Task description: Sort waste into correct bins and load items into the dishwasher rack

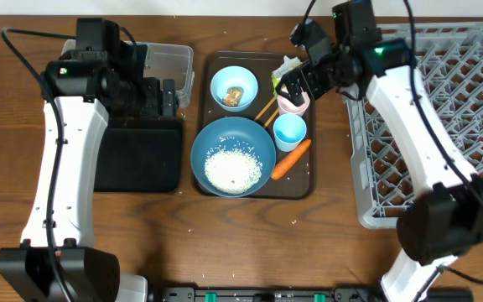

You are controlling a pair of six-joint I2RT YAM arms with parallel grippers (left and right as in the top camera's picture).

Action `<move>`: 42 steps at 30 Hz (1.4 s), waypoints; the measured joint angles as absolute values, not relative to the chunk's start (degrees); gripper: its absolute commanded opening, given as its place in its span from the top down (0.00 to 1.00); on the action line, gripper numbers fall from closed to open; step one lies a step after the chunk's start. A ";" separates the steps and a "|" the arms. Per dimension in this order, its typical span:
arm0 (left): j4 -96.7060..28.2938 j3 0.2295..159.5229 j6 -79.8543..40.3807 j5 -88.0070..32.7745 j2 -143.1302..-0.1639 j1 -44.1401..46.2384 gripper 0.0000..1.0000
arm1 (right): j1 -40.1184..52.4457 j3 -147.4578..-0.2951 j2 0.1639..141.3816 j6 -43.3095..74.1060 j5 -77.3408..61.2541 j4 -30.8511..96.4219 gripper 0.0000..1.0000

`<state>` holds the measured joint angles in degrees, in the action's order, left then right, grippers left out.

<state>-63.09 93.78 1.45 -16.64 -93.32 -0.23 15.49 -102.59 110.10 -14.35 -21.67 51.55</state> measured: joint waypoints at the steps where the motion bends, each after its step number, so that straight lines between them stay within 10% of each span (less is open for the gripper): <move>1: -63.18 93.78 0.99 -16.64 -93.32 -0.23 0.02 | 15.31 -102.59 110.93 -14.11 -21.63 50.70 0.01; 11: -59.79 93.78 -1.15 -16.80 -93.32 -0.23 0.02 | 10.39 -102.59 115.46 -5.04 -20.78 48.77 0.29; 42: -59.00 93.17 -1.74 -16.82 -99.07 -0.23 0.02 | 18.41 -98.52 116.38 19.00 3.70 52.25 0.50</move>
